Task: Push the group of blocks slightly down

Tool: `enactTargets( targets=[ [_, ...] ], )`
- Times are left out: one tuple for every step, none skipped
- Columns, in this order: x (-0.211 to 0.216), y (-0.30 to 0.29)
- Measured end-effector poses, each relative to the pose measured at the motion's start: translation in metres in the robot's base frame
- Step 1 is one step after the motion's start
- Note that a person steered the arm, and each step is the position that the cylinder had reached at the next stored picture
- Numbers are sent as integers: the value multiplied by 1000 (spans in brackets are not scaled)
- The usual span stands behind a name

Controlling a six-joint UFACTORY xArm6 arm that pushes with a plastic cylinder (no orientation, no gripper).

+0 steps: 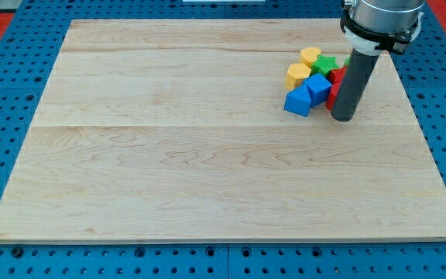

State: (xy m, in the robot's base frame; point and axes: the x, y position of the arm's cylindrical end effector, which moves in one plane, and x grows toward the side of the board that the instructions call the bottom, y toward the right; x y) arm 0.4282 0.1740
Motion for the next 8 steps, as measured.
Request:
enactTargets(
  targets=[
    [33, -2],
    [43, 42],
    [-7, 69],
    [-74, 91],
    [-128, 110],
    [-162, 85],
    [-170, 49],
    [-164, 38]
  ],
)
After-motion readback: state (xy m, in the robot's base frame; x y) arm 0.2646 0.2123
